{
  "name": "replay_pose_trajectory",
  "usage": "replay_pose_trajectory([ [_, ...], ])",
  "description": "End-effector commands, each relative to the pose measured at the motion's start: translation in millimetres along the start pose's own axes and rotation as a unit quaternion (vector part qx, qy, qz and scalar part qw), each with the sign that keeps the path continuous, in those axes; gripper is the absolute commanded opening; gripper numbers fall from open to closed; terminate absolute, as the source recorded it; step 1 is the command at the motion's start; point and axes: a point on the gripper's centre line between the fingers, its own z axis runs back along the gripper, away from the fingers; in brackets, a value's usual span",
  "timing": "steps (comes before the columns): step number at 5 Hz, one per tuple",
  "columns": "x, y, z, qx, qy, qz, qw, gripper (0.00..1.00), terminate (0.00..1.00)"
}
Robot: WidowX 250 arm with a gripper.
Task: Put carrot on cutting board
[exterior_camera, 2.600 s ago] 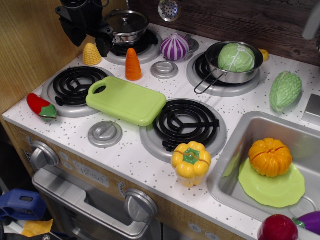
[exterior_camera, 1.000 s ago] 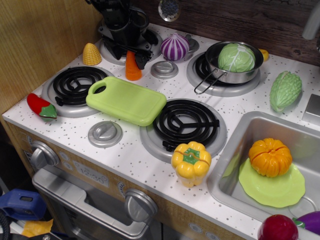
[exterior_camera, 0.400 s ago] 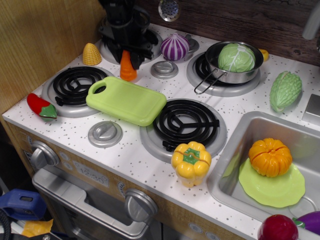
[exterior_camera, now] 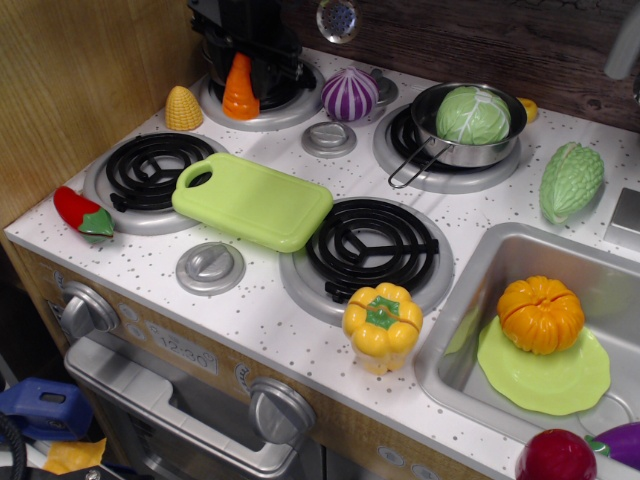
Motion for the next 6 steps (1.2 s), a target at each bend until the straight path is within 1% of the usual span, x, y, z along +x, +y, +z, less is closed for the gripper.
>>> replay_pose_trajectory([
  [1,-13.9,-11.8,41.2,0.022,-0.029,0.043,0.9984,0.0,0.0],
  [2,-25.1,-23.7,33.7,0.015,-0.038,0.059,0.9974,0.0,0.0],
  [3,-32.6,-42.8,20.4,0.002,-0.055,0.084,0.9949,1.0,0.0],
  [5,-40.9,-55.5,11.4,-0.01,-0.063,0.099,0.993,1.0,0.0],
  [6,-40.9,-55.5,11.4,-0.01,-0.063,0.099,0.993,1.0,0.0],
])
